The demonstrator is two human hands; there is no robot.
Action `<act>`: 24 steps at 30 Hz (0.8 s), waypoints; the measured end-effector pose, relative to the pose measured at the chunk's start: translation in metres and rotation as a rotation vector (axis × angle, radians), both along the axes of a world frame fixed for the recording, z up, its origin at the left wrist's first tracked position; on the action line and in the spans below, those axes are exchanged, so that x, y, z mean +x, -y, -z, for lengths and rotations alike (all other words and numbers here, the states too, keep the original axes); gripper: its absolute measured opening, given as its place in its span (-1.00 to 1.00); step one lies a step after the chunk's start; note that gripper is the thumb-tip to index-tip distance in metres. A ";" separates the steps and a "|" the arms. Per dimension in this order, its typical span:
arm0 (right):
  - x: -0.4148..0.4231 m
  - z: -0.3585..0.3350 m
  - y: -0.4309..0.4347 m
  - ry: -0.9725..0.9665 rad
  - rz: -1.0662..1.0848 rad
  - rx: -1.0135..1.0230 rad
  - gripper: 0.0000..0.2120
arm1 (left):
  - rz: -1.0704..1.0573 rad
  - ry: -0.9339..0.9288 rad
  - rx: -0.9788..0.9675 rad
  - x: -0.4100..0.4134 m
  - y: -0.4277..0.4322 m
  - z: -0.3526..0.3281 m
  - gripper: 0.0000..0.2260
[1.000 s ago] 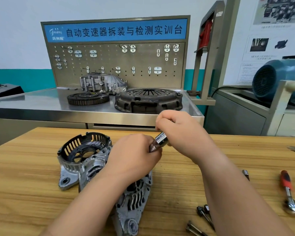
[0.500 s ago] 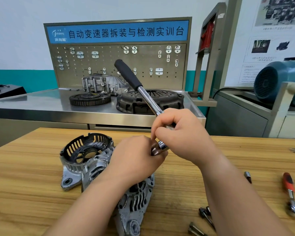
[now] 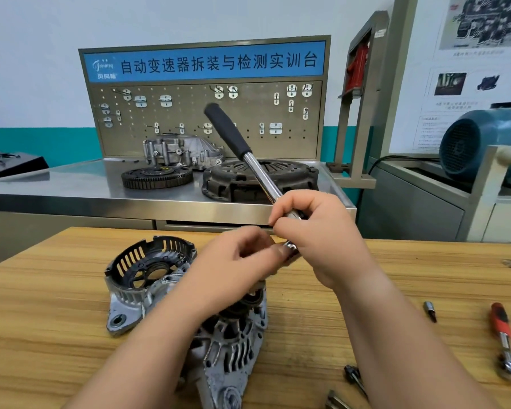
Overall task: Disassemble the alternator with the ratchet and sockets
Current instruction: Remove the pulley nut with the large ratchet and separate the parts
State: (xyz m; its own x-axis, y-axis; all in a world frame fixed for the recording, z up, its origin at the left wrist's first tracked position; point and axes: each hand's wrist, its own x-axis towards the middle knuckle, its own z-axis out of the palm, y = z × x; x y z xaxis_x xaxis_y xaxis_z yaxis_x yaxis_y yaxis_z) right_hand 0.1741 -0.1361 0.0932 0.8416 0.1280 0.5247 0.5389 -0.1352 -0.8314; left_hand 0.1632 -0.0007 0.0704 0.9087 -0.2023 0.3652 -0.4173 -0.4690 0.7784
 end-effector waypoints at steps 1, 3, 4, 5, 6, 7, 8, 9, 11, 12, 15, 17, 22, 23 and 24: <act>0.004 0.003 0.001 -0.054 0.011 0.053 -0.67 | -0.014 -0.054 -0.075 0.006 0.000 -0.001 -0.70; 0.011 0.008 0.004 -0.191 0.018 0.157 -0.67 | -0.086 -0.222 -0.129 0.019 0.000 -0.006 -0.82; 0.015 0.011 0.006 -0.265 0.015 0.209 -0.67 | -0.086 -0.256 -0.143 0.021 -0.001 -0.006 -0.80; 0.019 0.013 0.007 -0.337 0.007 0.259 -0.67 | -0.054 -0.230 -0.203 0.021 -0.001 -0.003 -0.76; 0.023 0.015 0.008 -0.407 -0.002 0.308 -0.68 | -0.023 -0.189 -0.278 0.017 -0.002 -0.001 -0.71; 0.026 0.017 0.009 -0.472 -0.009 0.353 -0.68 | -0.014 -0.165 -0.340 0.014 -0.003 0.000 -0.67; 0.028 0.018 0.010 -0.525 -0.015 0.387 -0.68 | -0.009 -0.156 -0.380 0.011 -0.005 0.001 -0.65; 0.031 0.019 0.011 -0.563 -0.022 0.408 -0.67 | -0.004 -0.152 -0.406 0.010 -0.006 0.003 -0.63; 0.033 0.019 0.013 -0.601 -0.042 0.426 -0.65 | 0.002 -0.142 -0.434 0.012 -0.004 0.004 -0.61; 0.033 0.019 0.014 -0.617 -0.051 0.439 -0.63 | -0.002 -0.137 -0.445 0.014 -0.005 0.004 -0.61; 0.035 0.019 0.015 -0.681 -0.058 0.482 -0.55 | -0.011 -0.119 -0.478 0.012 -0.005 0.002 -0.60; 0.035 0.019 0.016 -0.710 -0.057 0.510 -0.54 | -0.019 -0.119 -0.506 0.011 -0.006 0.001 -0.60; 0.032 0.015 0.018 -0.770 -0.073 0.539 -0.69 | -0.028 -0.104 -0.484 0.012 -0.006 0.002 -0.60; 0.032 0.014 0.019 -0.788 -0.071 0.544 -0.70 | -0.032 -0.100 -0.481 0.012 -0.006 0.002 -0.60; 0.031 0.013 0.022 -0.810 -0.069 0.558 -0.71 | -0.035 -0.098 -0.484 0.011 -0.007 0.003 -0.60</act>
